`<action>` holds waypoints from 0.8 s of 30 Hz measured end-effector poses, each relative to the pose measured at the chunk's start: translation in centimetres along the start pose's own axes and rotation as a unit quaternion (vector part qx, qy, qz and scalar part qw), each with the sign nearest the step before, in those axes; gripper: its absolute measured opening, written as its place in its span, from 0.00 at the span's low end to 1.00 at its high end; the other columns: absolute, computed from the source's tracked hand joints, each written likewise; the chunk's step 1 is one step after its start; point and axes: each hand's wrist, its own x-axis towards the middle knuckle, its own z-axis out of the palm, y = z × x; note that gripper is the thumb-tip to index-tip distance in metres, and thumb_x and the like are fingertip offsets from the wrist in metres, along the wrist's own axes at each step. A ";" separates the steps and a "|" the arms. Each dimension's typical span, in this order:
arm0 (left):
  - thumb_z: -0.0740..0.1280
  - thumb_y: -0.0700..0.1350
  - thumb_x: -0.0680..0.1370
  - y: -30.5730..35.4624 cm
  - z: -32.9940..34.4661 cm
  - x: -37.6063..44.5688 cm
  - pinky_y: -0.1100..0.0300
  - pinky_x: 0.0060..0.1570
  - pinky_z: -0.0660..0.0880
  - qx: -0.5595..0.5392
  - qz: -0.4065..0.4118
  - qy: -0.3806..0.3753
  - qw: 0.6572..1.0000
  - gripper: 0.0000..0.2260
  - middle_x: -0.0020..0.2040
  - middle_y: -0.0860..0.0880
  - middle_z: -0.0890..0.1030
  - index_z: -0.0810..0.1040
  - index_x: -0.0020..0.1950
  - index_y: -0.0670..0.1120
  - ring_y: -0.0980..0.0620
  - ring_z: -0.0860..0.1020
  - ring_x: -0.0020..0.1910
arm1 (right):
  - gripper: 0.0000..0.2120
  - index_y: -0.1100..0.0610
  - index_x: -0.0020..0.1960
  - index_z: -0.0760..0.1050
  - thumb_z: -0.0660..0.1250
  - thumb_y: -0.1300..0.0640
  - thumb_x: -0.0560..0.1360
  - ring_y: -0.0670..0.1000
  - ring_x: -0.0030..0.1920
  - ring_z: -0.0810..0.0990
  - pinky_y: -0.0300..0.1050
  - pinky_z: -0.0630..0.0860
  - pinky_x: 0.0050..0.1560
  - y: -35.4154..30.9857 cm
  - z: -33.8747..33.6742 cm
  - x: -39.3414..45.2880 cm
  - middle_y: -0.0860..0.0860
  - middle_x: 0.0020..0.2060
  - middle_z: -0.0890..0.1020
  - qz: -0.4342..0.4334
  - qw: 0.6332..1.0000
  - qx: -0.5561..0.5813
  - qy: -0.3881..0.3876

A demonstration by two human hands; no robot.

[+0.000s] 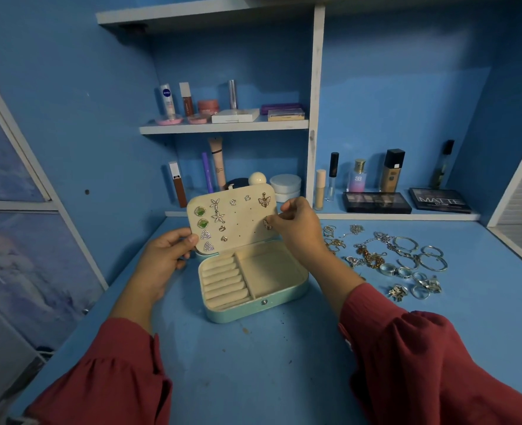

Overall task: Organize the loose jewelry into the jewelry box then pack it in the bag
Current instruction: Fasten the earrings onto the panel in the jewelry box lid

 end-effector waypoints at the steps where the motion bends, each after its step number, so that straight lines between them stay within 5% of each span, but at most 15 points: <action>1: 0.67 0.41 0.77 0.0 0.0 0.0 0.66 0.30 0.66 0.000 0.001 0.001 1.000 0.06 0.36 0.54 0.81 0.82 0.50 0.48 0.57 0.69 0.33 | 0.13 0.54 0.47 0.68 0.72 0.59 0.72 0.45 0.36 0.73 0.31 0.68 0.30 0.0 0.0 0.1 0.48 0.38 0.73 -0.002 1.000 -0.008 0.003; 10: 0.67 0.41 0.77 0.2 0.0 -0.2 0.67 0.29 0.66 0.000 0.009 -0.001 1.000 0.05 0.36 0.54 0.80 0.83 0.50 0.47 0.57 0.68 0.32 | 0.16 0.58 0.52 0.71 0.74 0.63 0.70 0.47 0.25 0.75 0.35 0.69 0.23 -0.7 -0.3 0.2 0.56 0.34 0.81 0.095 0.992 0.086 -0.013; 24: 0.68 0.41 0.76 0.3 -0.2 -0.5 0.64 0.32 0.66 -0.005 0.014 -0.007 1.000 0.06 0.37 0.53 0.80 0.83 0.49 0.48 0.57 0.69 0.33 | 0.05 0.67 0.44 0.73 0.62 0.68 0.78 0.53 0.31 0.82 0.40 0.80 0.33 -1.4 -1.5 0.6 0.60 0.34 0.81 0.198 0.934 0.277 -0.104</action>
